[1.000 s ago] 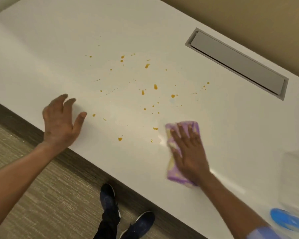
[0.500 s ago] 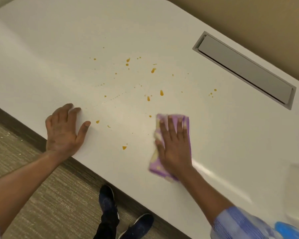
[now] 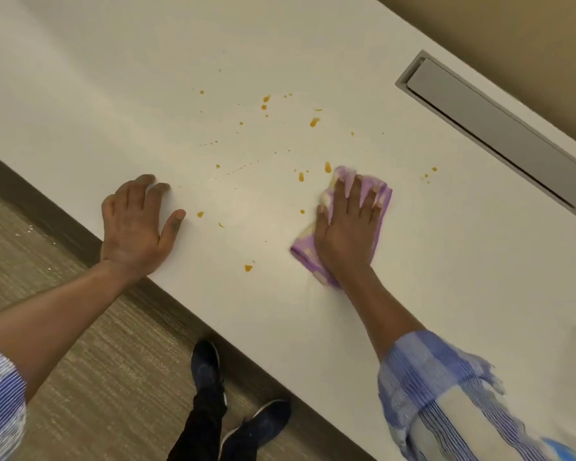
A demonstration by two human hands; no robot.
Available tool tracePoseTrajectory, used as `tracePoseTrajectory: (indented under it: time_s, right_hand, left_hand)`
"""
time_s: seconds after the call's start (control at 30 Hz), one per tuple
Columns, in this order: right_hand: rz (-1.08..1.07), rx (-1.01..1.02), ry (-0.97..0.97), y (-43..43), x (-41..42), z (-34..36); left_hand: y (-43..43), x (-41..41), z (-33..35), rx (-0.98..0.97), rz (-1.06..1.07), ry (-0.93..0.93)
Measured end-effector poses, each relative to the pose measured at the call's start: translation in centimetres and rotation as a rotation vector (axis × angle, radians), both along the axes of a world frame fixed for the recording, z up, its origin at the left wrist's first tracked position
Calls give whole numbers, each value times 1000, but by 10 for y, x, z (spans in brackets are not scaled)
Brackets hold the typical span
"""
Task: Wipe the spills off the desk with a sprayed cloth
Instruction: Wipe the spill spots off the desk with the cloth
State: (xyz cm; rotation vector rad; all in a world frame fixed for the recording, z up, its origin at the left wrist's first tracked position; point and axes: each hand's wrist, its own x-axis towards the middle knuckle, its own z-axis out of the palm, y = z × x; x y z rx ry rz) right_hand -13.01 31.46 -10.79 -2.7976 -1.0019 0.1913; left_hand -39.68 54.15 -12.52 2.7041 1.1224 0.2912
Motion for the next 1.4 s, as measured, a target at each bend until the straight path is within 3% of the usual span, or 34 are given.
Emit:
tracePoseTrajectory:
  time_s: [0.13,0.27,0.4,0.47,0.53,0.7,0.87,0.93,1.1,1.17,1.27,1.4]
  right_hand:
    - [352,2,6,-63,-76,-9]
    - [454,-74,3,-125,-30,-7]
    - [146,-91,-55,-88,41,1]
    - [-90,-54,-39,-47,36,-1]
    - [-165,-17,-4,-6,6,-2]
    - [343,30,20,-5,-101,-9]
    - [765,8,-2,-94,-70,-5]
    - [705,-12,-9,-94,-47,-4]
    - [120,-7,-4,19,-69,-8]
    - [79,24,37,72,-95,-7]
    - [367,51,34,90,-128,-11]
    - [807,48,11,9,-121,-11]
  left_hand:
    - [-2,1,3,-13,3,8]
    - [-2,2,4,-9,3,7]
    - [-2,2,5,-5,4,13]
    - [-2,1,4,-3,4,20]
    - [-2,1,4,2,3,27]
    - [-1,1,4,6,-5,23]
    - [0,0,0,11,-11,11]
    - [1,0,0,9,-7,5]
    - [1,-1,0,3,-9,10]
    - [2,-2,-1,5,-10,9]
    - [3,-3,-3,9,-14,3]
    - [3,-3,-1,-8,-13,-13]
